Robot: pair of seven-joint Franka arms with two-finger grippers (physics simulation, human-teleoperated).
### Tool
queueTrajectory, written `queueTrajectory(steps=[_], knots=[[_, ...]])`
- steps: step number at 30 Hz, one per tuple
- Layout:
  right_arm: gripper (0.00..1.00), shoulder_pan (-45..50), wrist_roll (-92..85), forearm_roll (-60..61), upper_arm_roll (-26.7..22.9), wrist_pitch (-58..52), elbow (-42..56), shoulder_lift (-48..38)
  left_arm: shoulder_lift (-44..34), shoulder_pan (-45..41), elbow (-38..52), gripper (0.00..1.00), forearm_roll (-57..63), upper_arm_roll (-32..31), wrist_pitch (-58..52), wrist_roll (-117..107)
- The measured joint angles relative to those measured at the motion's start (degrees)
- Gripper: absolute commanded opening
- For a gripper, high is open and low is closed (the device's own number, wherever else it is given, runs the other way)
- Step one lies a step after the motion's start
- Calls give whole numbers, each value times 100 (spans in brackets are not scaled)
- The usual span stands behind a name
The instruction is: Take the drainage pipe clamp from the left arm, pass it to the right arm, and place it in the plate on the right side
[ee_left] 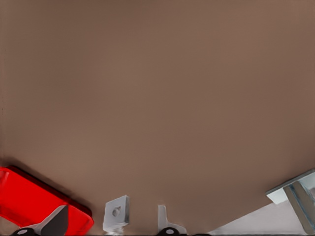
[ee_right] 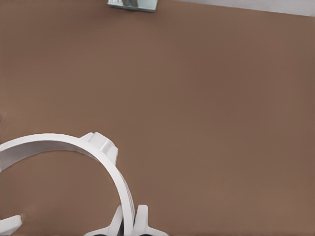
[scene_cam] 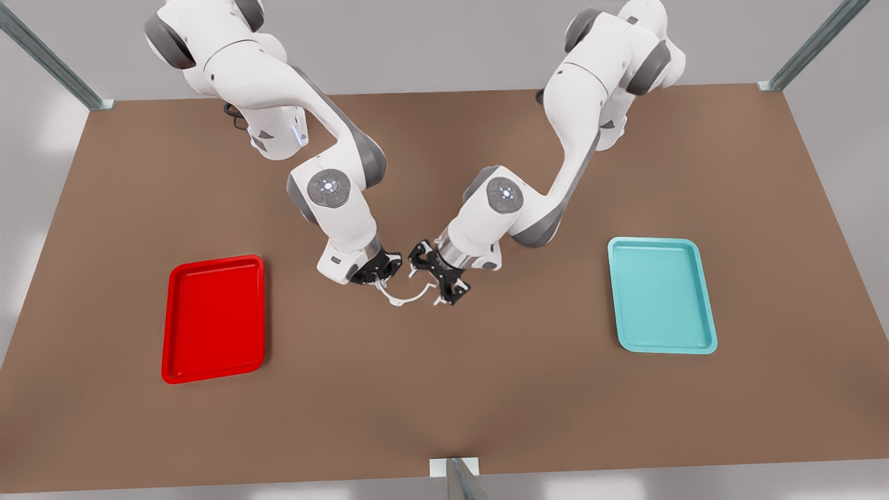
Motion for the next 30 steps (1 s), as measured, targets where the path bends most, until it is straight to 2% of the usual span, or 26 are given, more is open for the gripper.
queueTrajectory(steps=[3, 6, 12, 14, 16, 17, 19, 25, 30], knots=[[21, -18, 12, -3, 2, 10, -217, -75, -350, 187, 3, 100, -94, 39, -375, 0], [21, -295, 15, -12, 1, 12, -522, -194, -523, 814, 0, 100, -163, 30, -965, 88], [21, -1302, -45, -142, 10, -57, -872, -462, -645, 2708, -7, 100, -159, 311, -1976, 2447], [21, -1700, -146, -146, 13, -99, -967, -540, -1412, 3046, -191, 100, 285, 383, -2433, 3708], [21, -2055, -302, -145, 14, -187, -1039, -614, -2415, 3310, -824, 100, 833, 269, -2893, 5018], [21, -2200, -391, -144, 14, -239, -1063, -626, -2837, 3396, -1168, 100, 1015, 243, -3066, 5636], [21, -2434, -584, -144, 15, -333, -1104, -630, -3195, 3466, -1458, 100, 1255, 227, -3331, 6766], [21, -3335, -1234, -172, 15, -775, -1152, -535, -3101, 3375, -1531, 100, 1538, 223, -3748, 9332], [21, -3994, -1656, -178, -20, -1074, -1070, 52, -2948, 3324, -1422, 100, 1570, 221, -3896, 10905]])
